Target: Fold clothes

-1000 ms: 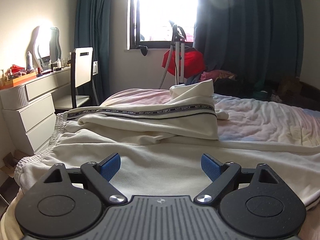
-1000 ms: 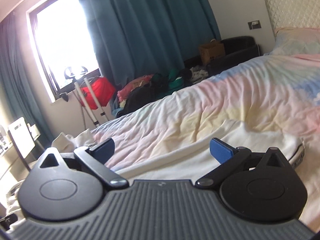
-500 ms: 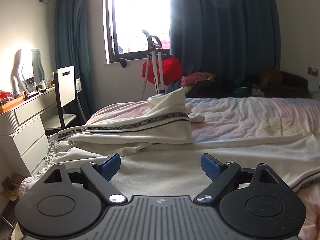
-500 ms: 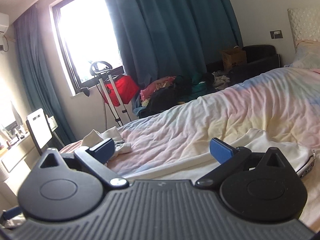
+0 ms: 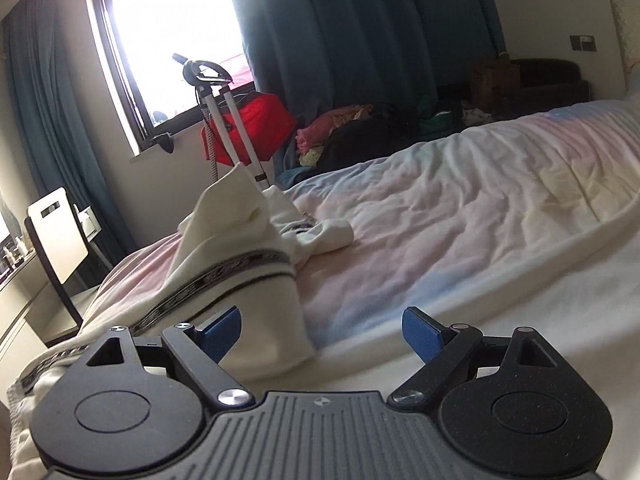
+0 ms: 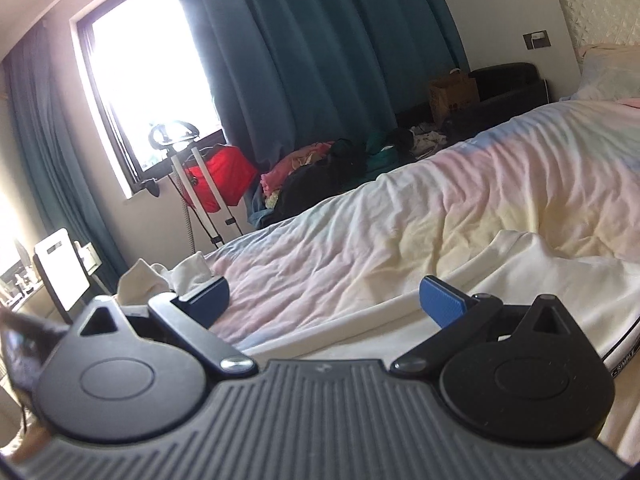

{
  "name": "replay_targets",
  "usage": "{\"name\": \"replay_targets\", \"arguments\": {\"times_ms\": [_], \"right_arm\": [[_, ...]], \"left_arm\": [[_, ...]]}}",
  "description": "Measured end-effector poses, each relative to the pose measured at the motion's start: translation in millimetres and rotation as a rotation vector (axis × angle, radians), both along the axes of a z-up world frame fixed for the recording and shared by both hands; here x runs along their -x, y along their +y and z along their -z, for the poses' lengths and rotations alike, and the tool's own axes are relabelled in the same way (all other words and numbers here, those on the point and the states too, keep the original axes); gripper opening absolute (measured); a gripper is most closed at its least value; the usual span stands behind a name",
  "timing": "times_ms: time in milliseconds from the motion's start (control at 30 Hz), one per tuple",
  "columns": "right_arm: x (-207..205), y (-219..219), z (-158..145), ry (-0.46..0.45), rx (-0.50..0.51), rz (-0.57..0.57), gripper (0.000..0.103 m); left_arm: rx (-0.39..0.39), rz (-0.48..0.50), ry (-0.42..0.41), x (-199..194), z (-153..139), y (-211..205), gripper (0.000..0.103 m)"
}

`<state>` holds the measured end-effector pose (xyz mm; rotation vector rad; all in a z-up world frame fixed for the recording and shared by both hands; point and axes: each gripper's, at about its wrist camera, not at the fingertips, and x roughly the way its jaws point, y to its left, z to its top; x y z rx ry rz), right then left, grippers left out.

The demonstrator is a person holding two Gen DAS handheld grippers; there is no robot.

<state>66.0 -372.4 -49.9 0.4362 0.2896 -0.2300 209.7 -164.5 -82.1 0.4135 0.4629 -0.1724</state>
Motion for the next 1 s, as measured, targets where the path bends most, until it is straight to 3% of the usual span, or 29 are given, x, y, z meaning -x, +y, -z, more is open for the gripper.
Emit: {"name": "replay_targets", "arguments": {"times_ms": [100, 333, 433, 467, 533, 567, 600, 733, 800, 900, 1000], "right_arm": [[-19.4, -11.3, 15.4, 0.029, -0.013, 0.025, 0.103], [-62.0, -34.0, 60.8, 0.126, -0.118, 0.05, 0.103], [-72.9, -42.5, 78.7, 0.175, -0.183, 0.061, 0.103], [-74.2, -45.0, 82.4, 0.184, -0.205, 0.069, 0.103], [-73.1, -48.2, 85.6, 0.183, -0.237, 0.086, 0.103], [-72.1, -48.3, 85.5, 0.181, -0.246, 0.091, 0.103], [-70.8, -47.3, 84.5, 0.176, -0.246, 0.089, 0.103], [-65.7, -43.0, 79.6, 0.162, -0.236, 0.088, 0.103], [-62.6, -44.8, 77.8, 0.157, -0.235, 0.099, 0.103], [-57.8, -48.1, 75.8, 0.151, -0.237, 0.117, 0.103], [-55.3, -53.1, 74.5, 0.149, -0.248, 0.136, 0.103]], "left_arm": [[-0.026, -0.033, -0.014, -63.6, 13.2, -35.1, 0.089], [-0.173, -0.124, -0.02, -180.3, 47.6, -85.6, 0.086], [-0.148, -0.197, 0.017, -208.9, 58.5, -78.5, 0.08], [-0.128, -0.208, 0.028, -212.5, 60.1, -74.3, 0.076], [-0.088, -0.225, 0.048, -216.3, 62.0, -64.9, 0.058], [-0.082, -0.237, 0.047, -217.7, 62.6, -62.4, 0.04], [-0.077, -0.241, 0.042, -217.3, 61.5, -61.0, 0.033], [-0.031, -0.227, 0.009, -204.9, 47.2, -58.4, 0.023], [-0.02, -0.195, 0.001, -194.5, 32.9, -64.0, 0.011], [-0.017, -0.117, -0.028, -178.4, 3.4, -80.6, 0.011], [0.05, -0.055, -0.03, -166.6, -30.6, -99.3, 0.01]]}}
